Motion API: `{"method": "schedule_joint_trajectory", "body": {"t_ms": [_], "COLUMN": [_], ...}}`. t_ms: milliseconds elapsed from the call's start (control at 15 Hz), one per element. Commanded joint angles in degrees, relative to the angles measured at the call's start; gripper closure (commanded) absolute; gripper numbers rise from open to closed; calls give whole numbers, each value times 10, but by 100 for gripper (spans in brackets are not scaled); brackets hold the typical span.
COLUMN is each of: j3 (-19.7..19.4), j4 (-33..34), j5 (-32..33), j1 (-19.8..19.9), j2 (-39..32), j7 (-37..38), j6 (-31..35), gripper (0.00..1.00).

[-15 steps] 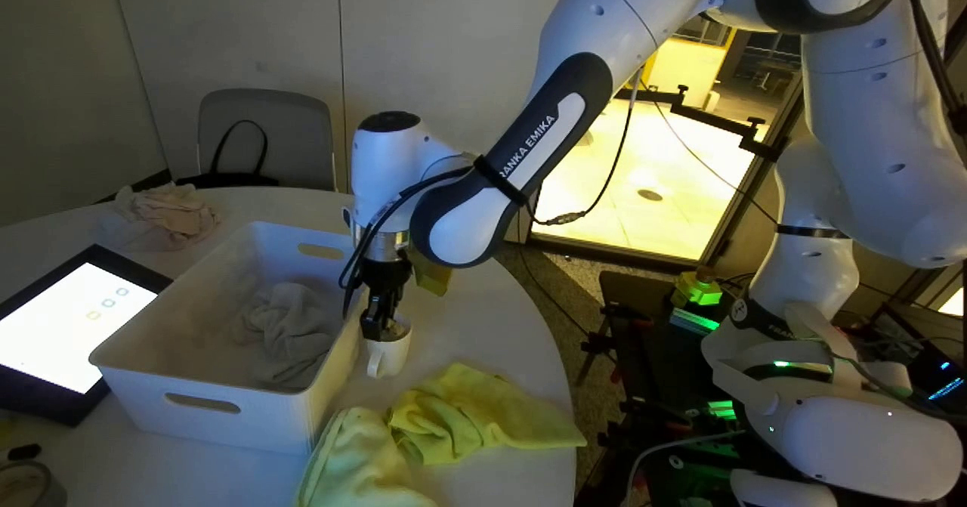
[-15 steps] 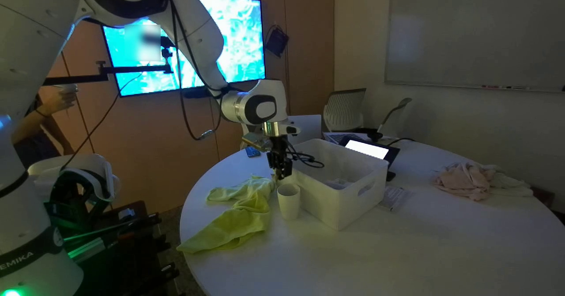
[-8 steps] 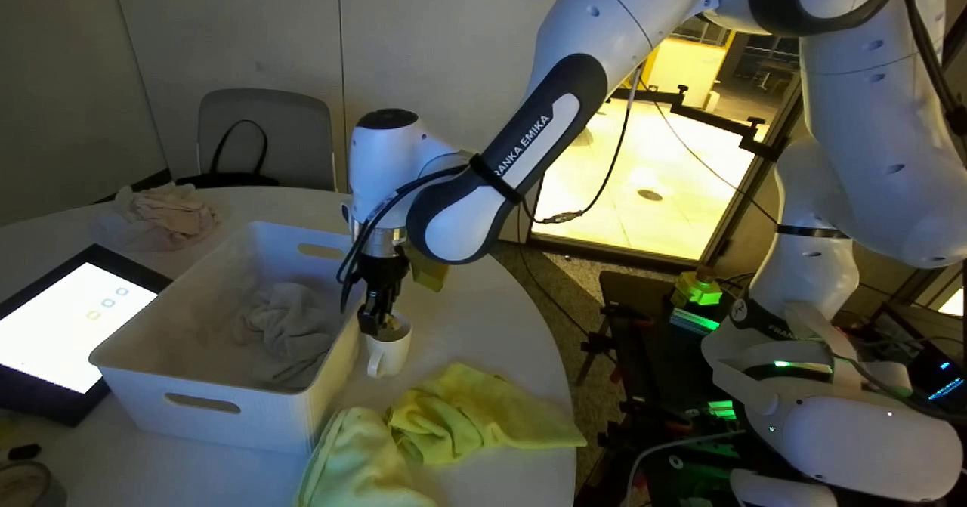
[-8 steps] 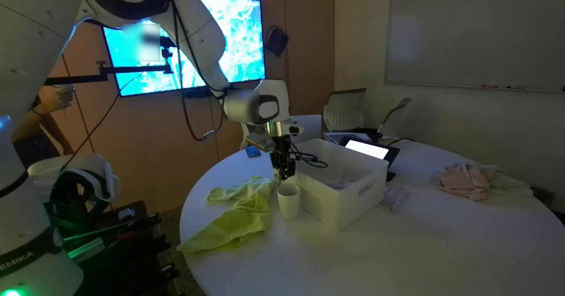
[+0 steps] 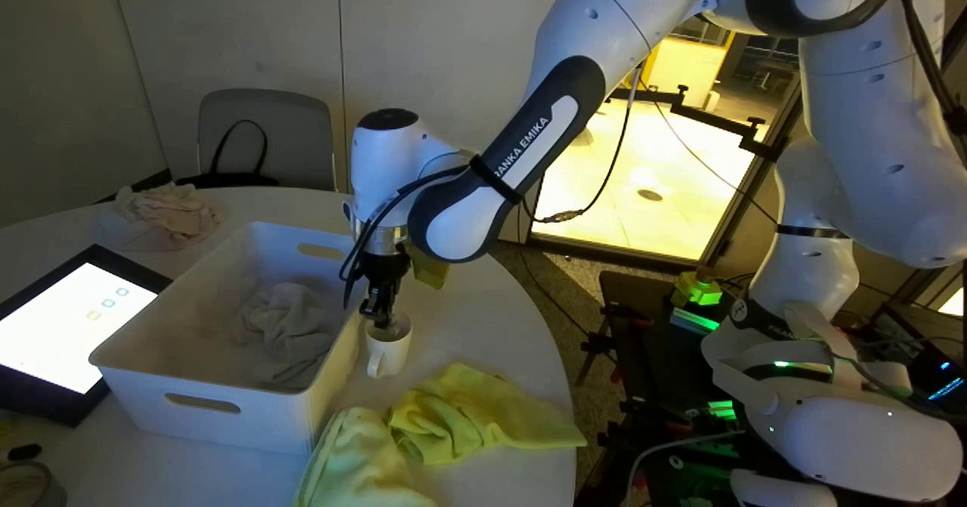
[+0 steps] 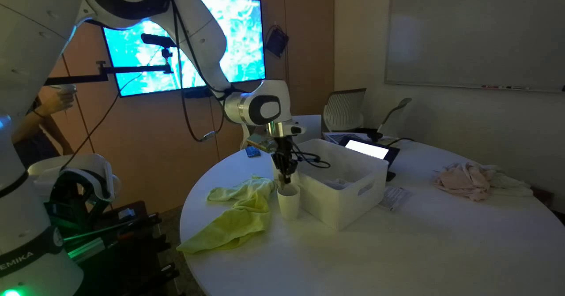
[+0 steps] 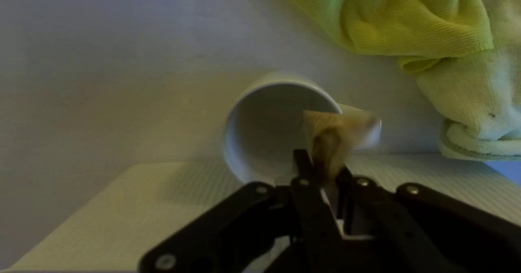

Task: Put the towels in the basket and the smaller objects into the white mug

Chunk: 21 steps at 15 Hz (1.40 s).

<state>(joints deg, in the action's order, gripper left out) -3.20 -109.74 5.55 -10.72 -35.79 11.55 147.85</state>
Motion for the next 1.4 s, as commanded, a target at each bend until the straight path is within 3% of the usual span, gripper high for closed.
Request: {"method": "schedule_joint_trajectory", "body": {"t_ms": [0,67,133,533,667,1333], "j3": [-7,-7,-7,-5,1,49], "j4": [12,13,13,-21,-49,-244], "j5": [14,13,13,14,15,4], "j1": [-7,-7,-8,-8,-6,16], "j2": [-6,-6,-6,32,55,152], "j7": [15,15,16,15,3,-79], "j6": [5,6,6,-1,-10,-19], "gripper": [71,68,51,4,0,0]}}
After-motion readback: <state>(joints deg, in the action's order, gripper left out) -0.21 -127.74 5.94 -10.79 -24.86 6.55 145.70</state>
